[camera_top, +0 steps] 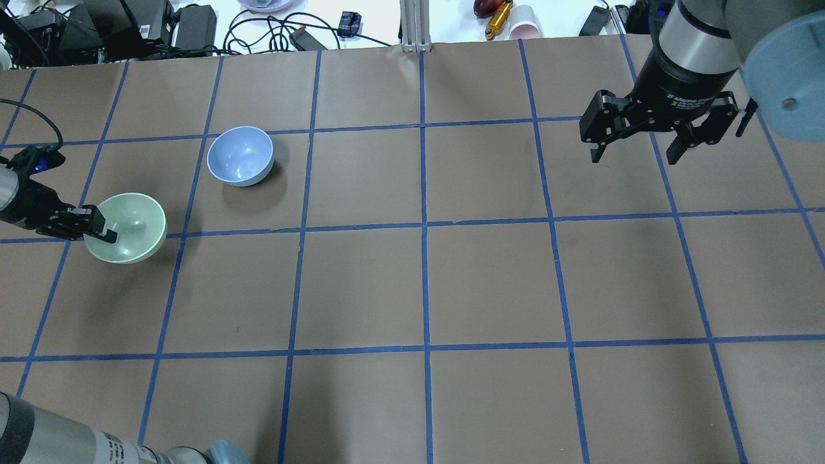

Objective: Stack green bowl on blue bowl
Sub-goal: 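Lift the green bowl with the left gripper toward the blue bowl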

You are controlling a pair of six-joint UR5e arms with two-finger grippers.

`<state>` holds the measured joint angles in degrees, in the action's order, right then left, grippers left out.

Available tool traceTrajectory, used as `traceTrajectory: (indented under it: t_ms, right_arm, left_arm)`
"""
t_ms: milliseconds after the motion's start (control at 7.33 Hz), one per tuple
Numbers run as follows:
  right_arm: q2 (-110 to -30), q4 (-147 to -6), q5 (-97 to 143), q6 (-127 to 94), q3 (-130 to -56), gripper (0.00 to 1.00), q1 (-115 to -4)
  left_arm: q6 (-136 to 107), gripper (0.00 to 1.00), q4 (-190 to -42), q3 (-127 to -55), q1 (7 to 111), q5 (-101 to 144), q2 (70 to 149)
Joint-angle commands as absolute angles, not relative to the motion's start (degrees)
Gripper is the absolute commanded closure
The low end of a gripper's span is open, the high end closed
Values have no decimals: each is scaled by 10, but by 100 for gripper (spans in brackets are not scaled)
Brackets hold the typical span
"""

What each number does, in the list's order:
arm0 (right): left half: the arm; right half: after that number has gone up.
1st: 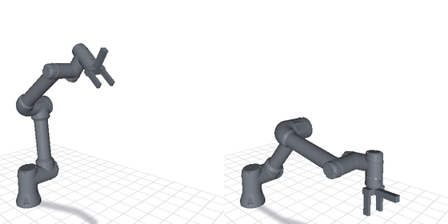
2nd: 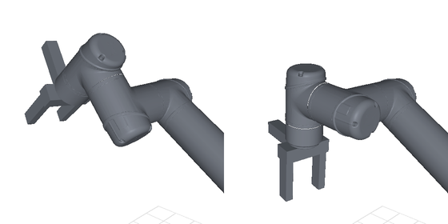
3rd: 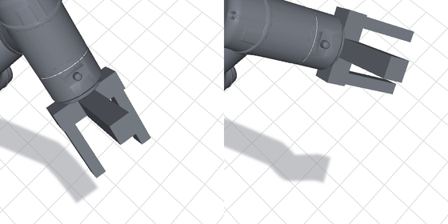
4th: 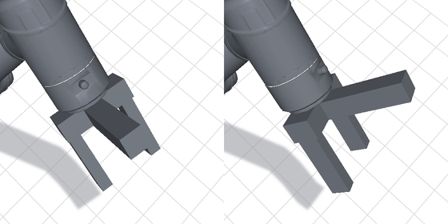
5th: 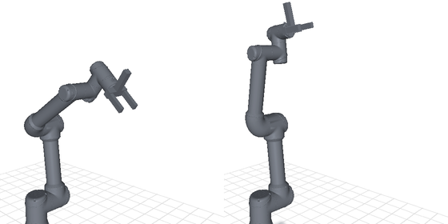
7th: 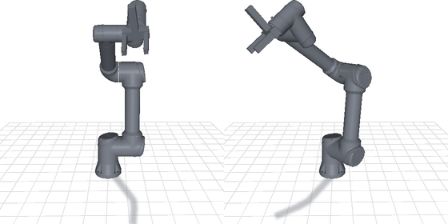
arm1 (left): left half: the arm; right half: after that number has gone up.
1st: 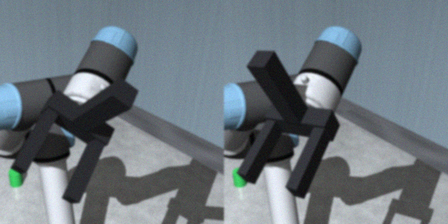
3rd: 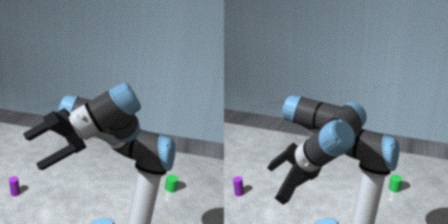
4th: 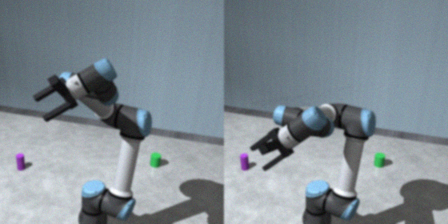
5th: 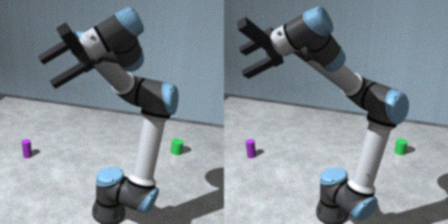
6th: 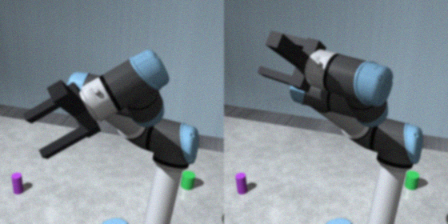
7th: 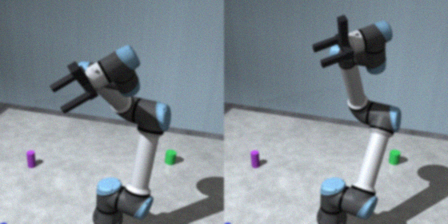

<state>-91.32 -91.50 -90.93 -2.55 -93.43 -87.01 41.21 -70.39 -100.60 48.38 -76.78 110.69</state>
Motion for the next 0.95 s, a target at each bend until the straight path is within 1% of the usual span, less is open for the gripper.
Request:
traceTrajectory:
  t_ms: [0, 409, 818]
  right_arm:
    - [-913, -915, -910, -25, -934, 0, -870]
    - [-913, -915, -910, -25, -934, 0, -870]
    - [-913, -915, -910, -25, -934, 0, -870]
  left_arm:
    - [412, 100, -758, -960, 485, -752, 1105]
    - [404, 100, -762, -939, 498, -711, 1113]
    - [332, 100, -768, -906, 567, -702, 1114]
